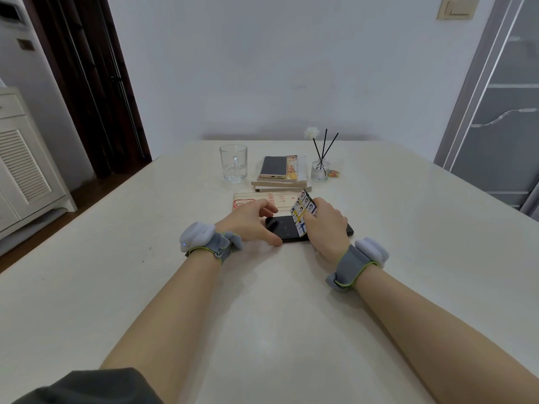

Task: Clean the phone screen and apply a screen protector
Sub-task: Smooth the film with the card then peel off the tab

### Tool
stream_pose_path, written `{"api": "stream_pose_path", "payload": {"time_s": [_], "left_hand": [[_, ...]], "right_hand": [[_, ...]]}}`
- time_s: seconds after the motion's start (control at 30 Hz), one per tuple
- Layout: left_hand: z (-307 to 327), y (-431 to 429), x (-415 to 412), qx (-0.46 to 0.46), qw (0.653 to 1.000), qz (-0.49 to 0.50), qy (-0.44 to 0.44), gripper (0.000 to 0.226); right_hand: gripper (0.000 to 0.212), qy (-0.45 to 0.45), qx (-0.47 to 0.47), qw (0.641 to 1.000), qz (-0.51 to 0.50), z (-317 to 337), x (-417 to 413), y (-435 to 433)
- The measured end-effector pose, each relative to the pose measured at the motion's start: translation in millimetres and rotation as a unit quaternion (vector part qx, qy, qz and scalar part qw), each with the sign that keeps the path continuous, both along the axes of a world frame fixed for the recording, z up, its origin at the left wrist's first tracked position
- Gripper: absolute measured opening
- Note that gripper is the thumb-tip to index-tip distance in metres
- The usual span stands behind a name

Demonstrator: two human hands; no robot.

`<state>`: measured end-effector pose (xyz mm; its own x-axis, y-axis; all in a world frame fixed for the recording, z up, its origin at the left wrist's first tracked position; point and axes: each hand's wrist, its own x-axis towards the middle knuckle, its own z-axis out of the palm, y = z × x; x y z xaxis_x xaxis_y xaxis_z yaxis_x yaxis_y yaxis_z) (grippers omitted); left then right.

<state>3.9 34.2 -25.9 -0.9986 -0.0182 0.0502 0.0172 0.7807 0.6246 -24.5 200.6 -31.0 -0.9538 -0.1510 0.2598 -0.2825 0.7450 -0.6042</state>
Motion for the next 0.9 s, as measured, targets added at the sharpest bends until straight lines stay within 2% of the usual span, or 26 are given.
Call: {"api": "stream_pose_path", "payload": {"time_s": [0.3,0.53,0.7,0.8,0.9], "left_hand": [[2.4,0.9,3.3,0.004,1.000,0.008,-0.002,0.069],[6.7,-4.1,11.3,-0.005,1.000,0.020,-0.001,0.070],[4.4,-4.2,12.0,-0.001,1.000,0.018,0.002,0.068],[1.7,-5.7,12.9,0.010,1.000,0.018,0.007,0.067],[0.1,-6.4,12.9,0.014,1.000,0.021,0.006,0.067]], "right_hand": [[0.022,0.003,0.024,0.998,0.050,-0.5,7.2,-15.4],[0.022,0.004,0.014,1.000,0.003,2.7,-0.6,-5.4],[0.024,0.025,0.042,0.997,0.053,-1.8,10.5,-20.1],[0.026,0.017,0.028,0.997,0.072,-0.3,12.5,-24.6],[0.025,0.013,0.007,0.999,0.046,3.7,7.6,-15.0]]}}
